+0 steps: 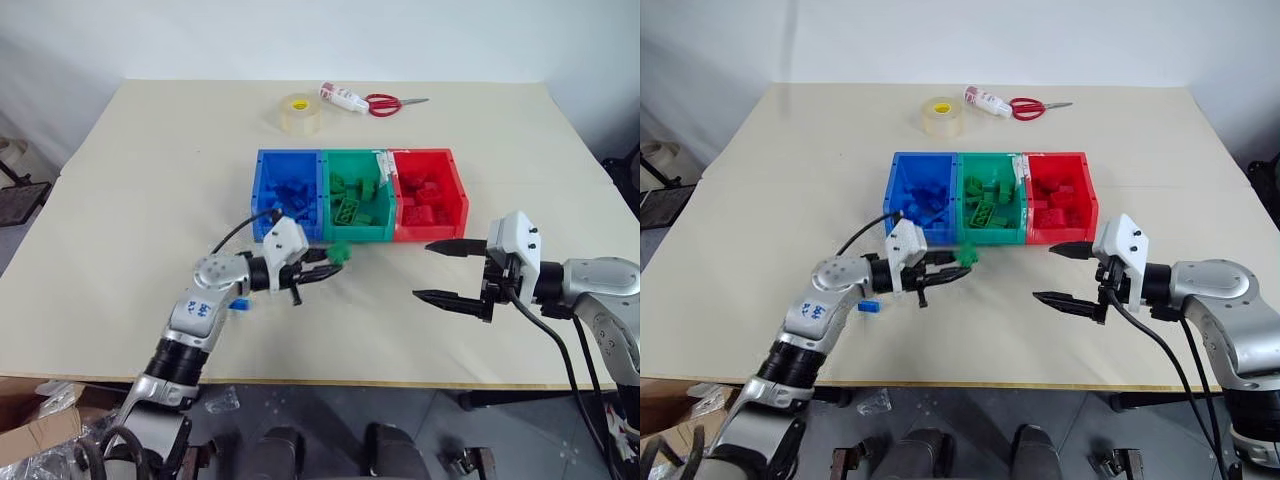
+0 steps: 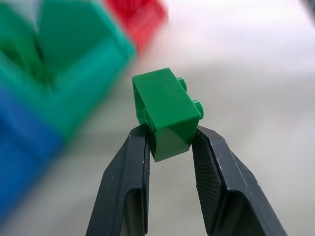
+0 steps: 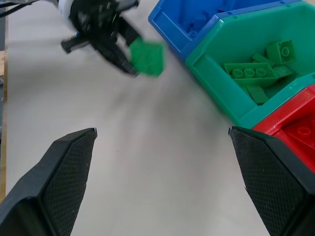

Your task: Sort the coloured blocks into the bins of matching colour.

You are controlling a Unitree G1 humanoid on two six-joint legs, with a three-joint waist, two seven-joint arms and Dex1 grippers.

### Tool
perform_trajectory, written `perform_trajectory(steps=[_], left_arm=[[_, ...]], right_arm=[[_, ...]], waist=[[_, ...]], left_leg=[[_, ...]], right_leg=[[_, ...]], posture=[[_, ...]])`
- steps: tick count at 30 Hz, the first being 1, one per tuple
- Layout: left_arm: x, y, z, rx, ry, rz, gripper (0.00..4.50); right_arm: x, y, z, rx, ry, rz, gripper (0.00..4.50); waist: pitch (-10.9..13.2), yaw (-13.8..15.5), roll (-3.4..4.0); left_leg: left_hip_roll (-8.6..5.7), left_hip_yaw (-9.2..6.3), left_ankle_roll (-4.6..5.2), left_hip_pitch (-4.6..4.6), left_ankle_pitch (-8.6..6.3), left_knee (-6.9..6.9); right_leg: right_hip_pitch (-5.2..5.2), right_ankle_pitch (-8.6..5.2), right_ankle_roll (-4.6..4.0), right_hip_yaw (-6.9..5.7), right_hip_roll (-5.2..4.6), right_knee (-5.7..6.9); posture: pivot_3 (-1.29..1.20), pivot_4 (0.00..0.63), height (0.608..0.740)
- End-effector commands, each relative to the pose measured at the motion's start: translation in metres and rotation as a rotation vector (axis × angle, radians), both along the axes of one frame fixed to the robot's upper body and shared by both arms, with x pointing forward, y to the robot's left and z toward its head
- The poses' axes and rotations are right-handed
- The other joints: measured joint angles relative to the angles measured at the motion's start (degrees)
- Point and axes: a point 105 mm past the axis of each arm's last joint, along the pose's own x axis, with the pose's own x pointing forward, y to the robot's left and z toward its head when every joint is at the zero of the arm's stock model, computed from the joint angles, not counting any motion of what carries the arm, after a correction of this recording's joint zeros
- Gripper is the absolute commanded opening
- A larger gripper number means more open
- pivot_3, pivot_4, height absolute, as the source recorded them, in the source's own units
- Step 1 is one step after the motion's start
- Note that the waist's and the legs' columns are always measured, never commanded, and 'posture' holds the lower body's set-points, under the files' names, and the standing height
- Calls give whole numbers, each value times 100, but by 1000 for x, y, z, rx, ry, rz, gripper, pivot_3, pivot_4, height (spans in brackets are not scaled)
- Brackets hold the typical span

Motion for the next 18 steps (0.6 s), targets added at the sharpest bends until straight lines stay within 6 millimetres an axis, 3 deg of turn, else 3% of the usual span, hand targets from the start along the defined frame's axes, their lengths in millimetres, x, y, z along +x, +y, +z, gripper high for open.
perform_trajectory(steps=[1, 3, 7, 14, 18], left_arm=[[21, -3, 30, -73, -76, 83, 908], [44, -5, 41, -91, -121, 168, 908], [66, -14, 56, -115, -150, 217, 908], [74, -27, 64, -122, -172, 153, 3154], [71, -18, 63, -91, -182, 122, 4364]], right_arm=[[-4, -2, 14, 2, -63, -9, 4500], [-6, -3, 14, 5, -67, -20, 4500], [-10, -5, 13, 10, -72, -36, 4500], [-14, -6, 14, 16, -87, -58, 4500], [-14, -6, 13, 18, -88, -57, 4500]], waist=[[1, -3, -2], [2, 9, -4], [4, 0, -7], [6, -11, -10], [6, -15, -10]], left_leg=[[0, 0, 0, 0, 0, 0], [-13, 2, 0, 0, 0, 0], [-25, 3, 1, -1, 1, -2], [-27, 5, 1, -4, 1, -4], [-27, 5, 2, -4, 1, -4]], right_leg=[[0, 0, 0, -1, 1, 1], [0, 0, 0, -4, 2, 2], [-4, 1, 2, -5, 2, -1], [-6, 2, 4, -9, 2, -1], [-7, 2, 4, -8, 1, 0]], posture=[[0, 150, 740], [0, 150, 740], [0, 150, 740], [0, 150, 740], [0, 150, 740]])
